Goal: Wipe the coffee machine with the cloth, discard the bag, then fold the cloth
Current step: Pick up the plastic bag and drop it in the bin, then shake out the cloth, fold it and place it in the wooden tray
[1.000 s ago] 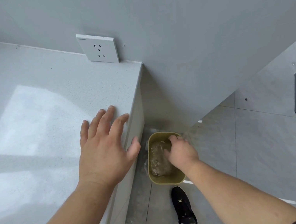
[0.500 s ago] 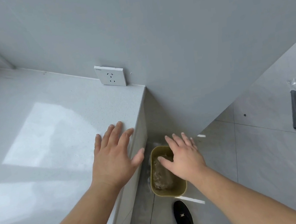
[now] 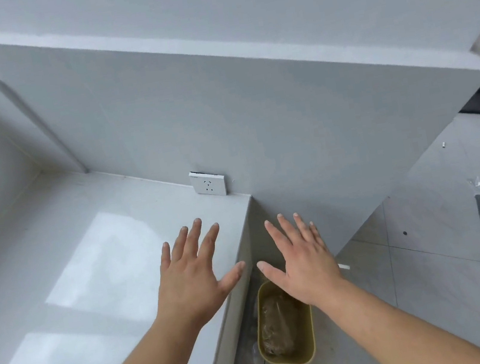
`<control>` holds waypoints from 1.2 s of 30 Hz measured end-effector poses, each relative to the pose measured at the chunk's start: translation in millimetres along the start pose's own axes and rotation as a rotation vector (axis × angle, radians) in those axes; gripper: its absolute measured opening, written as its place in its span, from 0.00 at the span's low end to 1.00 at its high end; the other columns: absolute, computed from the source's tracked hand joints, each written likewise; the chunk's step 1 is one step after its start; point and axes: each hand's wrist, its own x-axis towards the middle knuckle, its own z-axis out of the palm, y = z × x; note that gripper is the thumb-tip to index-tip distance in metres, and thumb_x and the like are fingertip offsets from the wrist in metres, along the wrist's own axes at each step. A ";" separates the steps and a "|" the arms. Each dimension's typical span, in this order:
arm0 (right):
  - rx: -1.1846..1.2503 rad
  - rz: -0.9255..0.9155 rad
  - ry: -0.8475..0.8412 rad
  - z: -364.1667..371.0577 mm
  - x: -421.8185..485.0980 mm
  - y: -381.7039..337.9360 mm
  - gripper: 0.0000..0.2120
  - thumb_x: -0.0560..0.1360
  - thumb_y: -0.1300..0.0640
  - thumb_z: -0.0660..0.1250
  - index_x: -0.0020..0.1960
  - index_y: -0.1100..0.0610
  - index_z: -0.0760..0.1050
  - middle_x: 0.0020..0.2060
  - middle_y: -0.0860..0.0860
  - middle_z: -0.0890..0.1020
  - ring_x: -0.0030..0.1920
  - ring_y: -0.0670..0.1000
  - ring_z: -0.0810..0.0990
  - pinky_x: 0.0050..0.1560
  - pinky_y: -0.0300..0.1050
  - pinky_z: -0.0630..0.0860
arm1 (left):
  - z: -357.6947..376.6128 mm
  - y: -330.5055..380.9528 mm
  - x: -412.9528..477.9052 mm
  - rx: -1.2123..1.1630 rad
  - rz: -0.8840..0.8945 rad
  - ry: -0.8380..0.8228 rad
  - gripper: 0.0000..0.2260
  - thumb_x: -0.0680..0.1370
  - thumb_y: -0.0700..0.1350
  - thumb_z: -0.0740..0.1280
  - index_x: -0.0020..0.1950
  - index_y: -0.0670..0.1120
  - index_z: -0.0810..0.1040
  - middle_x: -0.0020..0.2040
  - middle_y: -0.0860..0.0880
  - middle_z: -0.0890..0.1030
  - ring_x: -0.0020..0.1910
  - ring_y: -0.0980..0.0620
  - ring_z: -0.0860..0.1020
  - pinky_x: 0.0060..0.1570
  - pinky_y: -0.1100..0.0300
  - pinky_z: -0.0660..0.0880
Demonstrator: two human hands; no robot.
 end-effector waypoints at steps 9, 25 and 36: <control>-0.041 -0.060 0.119 -76.3 15.5 -30.6 0.42 0.75 0.20 0.38 0.83 0.40 0.38 0.85 0.50 0.47 0.84 0.58 0.41 0.80 0.60 0.41 | -67.3 0.9 2.8 0.016 0.009 0.108 0.41 0.76 0.79 0.44 0.84 0.61 0.51 0.86 0.52 0.50 0.85 0.48 0.48 0.82 0.40 0.47; -0.025 -0.194 0.188 -187.0 10.6 -87.3 0.41 0.75 0.23 0.40 0.83 0.41 0.42 0.85 0.50 0.48 0.84 0.58 0.45 0.82 0.60 0.46 | -172.5 3.7 -16.7 0.035 0.004 0.264 0.40 0.76 0.80 0.46 0.83 0.60 0.57 0.85 0.52 0.57 0.84 0.47 0.55 0.82 0.41 0.52; -0.001 -0.345 0.273 -231.3 14.8 -151.2 0.41 0.76 0.23 0.39 0.83 0.43 0.46 0.84 0.51 0.54 0.83 0.59 0.51 0.82 0.60 0.52 | -235.4 -26.6 -51.5 0.075 -0.064 0.345 0.39 0.76 0.77 0.49 0.82 0.59 0.59 0.84 0.51 0.59 0.83 0.46 0.57 0.81 0.42 0.53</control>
